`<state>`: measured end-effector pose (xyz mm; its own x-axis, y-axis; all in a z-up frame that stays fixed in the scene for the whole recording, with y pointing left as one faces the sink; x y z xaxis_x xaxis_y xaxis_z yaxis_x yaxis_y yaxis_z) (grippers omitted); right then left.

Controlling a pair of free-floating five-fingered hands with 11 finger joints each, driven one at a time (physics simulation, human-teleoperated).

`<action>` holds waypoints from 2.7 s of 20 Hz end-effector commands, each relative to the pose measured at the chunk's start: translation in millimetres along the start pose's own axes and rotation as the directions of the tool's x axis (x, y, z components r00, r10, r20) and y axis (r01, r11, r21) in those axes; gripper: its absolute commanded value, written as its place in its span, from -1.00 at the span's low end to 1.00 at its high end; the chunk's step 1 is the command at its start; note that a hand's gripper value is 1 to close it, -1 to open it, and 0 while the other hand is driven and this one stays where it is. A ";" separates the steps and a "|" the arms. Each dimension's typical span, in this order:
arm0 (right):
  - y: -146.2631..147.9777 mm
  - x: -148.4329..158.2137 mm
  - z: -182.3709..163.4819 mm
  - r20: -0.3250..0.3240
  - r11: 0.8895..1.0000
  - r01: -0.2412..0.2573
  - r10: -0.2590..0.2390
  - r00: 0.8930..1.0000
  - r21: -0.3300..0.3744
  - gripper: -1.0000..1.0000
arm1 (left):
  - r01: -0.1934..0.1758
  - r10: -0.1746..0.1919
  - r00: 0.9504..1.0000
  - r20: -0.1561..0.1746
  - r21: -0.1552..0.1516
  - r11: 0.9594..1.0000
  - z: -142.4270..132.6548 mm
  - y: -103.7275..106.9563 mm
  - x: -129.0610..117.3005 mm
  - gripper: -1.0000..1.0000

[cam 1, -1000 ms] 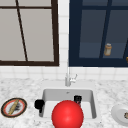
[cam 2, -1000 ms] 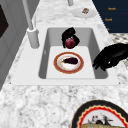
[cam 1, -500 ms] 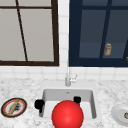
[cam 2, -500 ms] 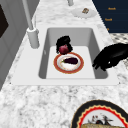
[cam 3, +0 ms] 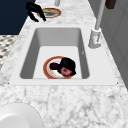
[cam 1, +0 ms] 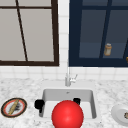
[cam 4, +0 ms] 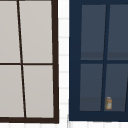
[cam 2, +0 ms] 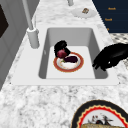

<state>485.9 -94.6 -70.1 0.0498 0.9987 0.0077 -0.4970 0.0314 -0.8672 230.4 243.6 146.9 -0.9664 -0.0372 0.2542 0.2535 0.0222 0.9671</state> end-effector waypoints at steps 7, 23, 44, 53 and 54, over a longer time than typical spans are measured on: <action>3.0 5.6 -7.8 0.029 0.993 0.003 -0.006 1.000 0.119 1.00 | 0.000 0.000 1.000 0.000 0.000 1.000 0.0 0.0 0.0 0.00; -48.1 15.0 13.1 -0.042 0.982 -0.059 0.068 0.997 0.178 -1.00 | 0.000 0.000 1.000 0.000 0.000 1.000 0.0 0.0 0.0 0.00; -45.1 17.8 69.6 -0.006 0.991 -0.083 0.084 0.996 0.102 -1.00 | 0.000 0.000 1.000 0.000 0.000 1.000 0.0 0.0 0.0 0.00; -6.4 37.1 124.4 -0.017 0.996 -0.091 0.091 0.996 0.014 -1.00 | 0.000 0.000 1.000 0.000 0.000 1.000 0.0 0.0 0.0 0.00; -5.3 39.3 128.2 -0.018 0.996 -0.092 0.093 0.996 0.017 -1.00 | 0.000 0.000 1.000 0.000 0.000 1.000 0.0 0.0 0.0 0.00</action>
<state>397.2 -61.0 -0.1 0.0170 0.9962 -0.0854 -0.5330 -0.0633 -0.8437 230.4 243.6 146.9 -0.9664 -0.0372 0.2542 0.2535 0.0222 0.9671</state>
